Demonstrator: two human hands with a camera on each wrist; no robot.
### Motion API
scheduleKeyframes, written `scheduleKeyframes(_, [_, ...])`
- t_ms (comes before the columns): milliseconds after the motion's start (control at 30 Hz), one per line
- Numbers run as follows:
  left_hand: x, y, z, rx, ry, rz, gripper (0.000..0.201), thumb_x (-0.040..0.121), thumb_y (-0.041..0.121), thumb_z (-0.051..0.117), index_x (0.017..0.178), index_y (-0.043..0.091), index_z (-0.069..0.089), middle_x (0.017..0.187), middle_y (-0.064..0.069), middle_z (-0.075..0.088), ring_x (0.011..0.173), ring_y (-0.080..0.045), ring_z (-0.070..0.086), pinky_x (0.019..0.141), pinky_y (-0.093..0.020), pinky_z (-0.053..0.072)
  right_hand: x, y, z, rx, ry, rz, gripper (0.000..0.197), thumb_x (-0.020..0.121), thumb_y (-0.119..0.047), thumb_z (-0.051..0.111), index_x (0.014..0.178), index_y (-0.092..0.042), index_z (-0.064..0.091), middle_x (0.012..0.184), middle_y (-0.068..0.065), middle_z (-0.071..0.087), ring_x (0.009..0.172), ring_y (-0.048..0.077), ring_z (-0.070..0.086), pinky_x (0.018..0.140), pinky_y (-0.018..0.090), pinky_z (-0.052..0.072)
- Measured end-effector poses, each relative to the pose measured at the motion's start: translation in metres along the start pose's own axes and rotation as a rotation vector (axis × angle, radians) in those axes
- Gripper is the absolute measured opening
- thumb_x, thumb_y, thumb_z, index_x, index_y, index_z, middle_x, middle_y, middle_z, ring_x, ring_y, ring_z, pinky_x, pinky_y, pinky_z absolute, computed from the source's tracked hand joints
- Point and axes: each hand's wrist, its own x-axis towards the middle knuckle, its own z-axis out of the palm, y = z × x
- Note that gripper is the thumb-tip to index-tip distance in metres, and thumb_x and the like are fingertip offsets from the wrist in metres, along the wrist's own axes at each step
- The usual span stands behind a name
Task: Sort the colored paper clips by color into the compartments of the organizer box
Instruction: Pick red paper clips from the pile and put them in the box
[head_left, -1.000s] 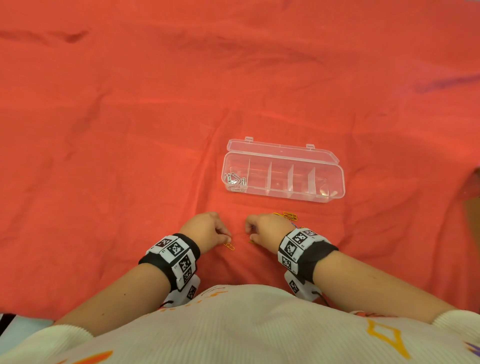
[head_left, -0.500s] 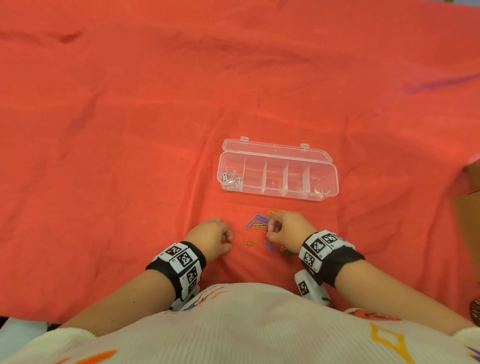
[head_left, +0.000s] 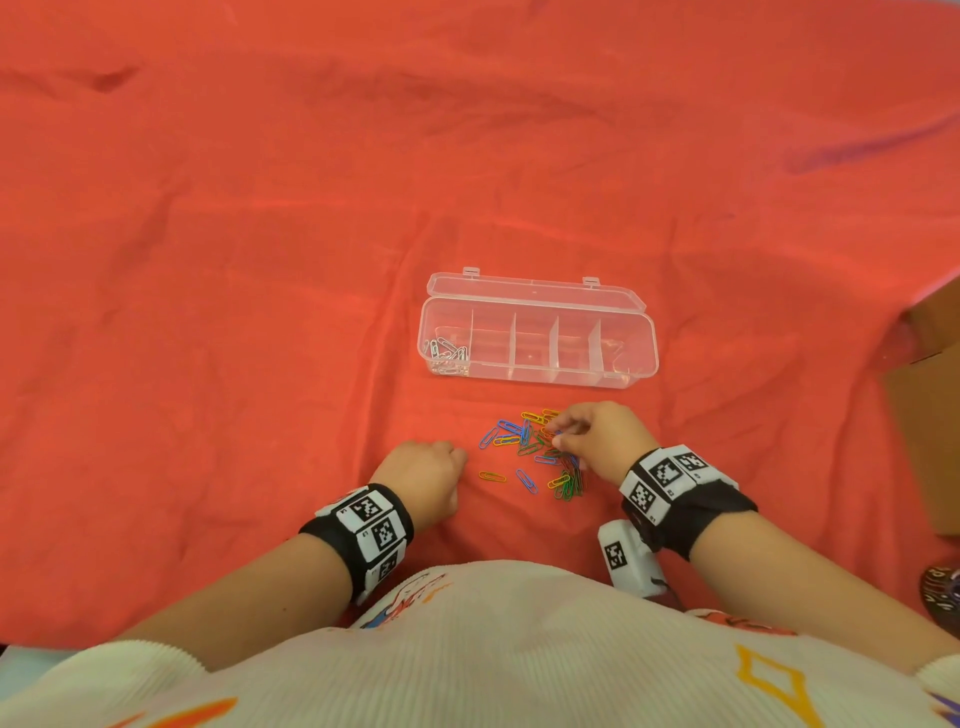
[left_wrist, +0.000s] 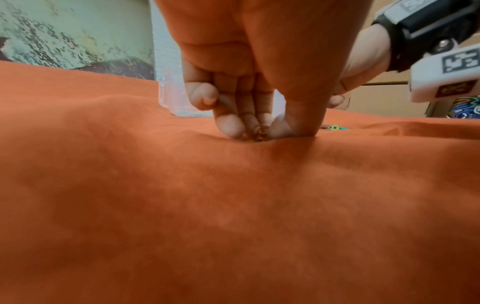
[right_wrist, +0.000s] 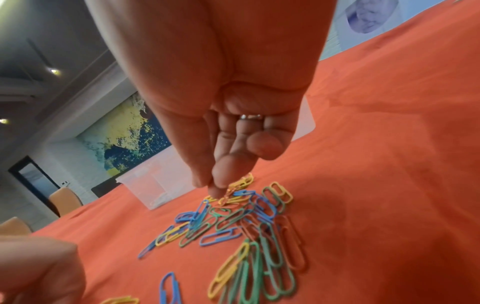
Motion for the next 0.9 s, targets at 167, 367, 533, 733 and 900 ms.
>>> scheduleKeyframes(167, [0.005,0.002,0.013,0.044,0.111,0.016,0.038,0.028,0.03,0.077,0.057,0.019,0.055,0.045,-0.003,0.056,0.032,-0.016,0.054,0.036,-0.019,0.038,0.0,-0.016,-0.005,0.037,0.019,-0.017,0.009,0.081,-0.015,0.064,0.084,-0.023,0.068,0.044,-0.013,0.058,0.042,0.007,0.054,0.05,0.016,0.041])
scheduleKeyframes(367, [0.004,0.007,0.004,-0.229,0.068,-0.063,0.025,0.082,0.011,0.046,0.107,0.009,0.052,0.11,-0.014,0.058,0.098,-0.035,0.061,0.079,-0.041,0.048,0.011,-0.046,-0.017,0.125,0.13,-0.058,0.007,0.082,-0.019,0.066,0.076,-0.022,0.066,0.058,-0.012,0.055,0.051,0.007,0.051,0.055,0.021,0.041])
scheduleKeyframes(533, [0.011,-0.003,-0.013,-0.616,0.198,-0.163,0.024,0.079,0.006,0.049,0.097,0.011,0.065,0.101,-0.01,0.067,0.094,-0.027,0.061,0.083,-0.027,0.042,0.026,-0.062,-0.024,0.216,0.161,-0.006,0.024,0.08,-0.016,0.068,0.061,-0.029,0.059,0.072,-0.007,0.066,0.033,-0.001,0.05,0.053,0.02,0.044])
scheduleKeyframes(733, [0.02,-0.011,-0.059,-0.976,0.351,-0.17,0.022,0.076,0.001,0.055,0.087,0.016,0.067,0.059,0.005,0.057,0.052,-0.013,0.054,0.062,-0.022,0.045,0.03,-0.069,-0.027,0.266,0.155,0.034,0.009,0.078,-0.014,0.07,0.073,-0.02,0.065,0.059,-0.01,0.06,0.026,-0.003,0.047,0.052,0.015,0.043])
scheduleKeyframes(900, [0.04,-0.021,-0.087,-1.257,0.44,-0.19,0.023,0.079,-0.008,0.049,0.083,0.012,0.059,0.061,-0.003,0.056,0.053,-0.015,0.062,0.064,-0.031,0.057,0.036,-0.072,-0.029,0.301,0.157,0.061,0.016,0.076,-0.011,0.069,0.064,-0.021,0.063,0.063,-0.009,0.067,0.028,0.0,0.049,0.044,0.011,0.041])
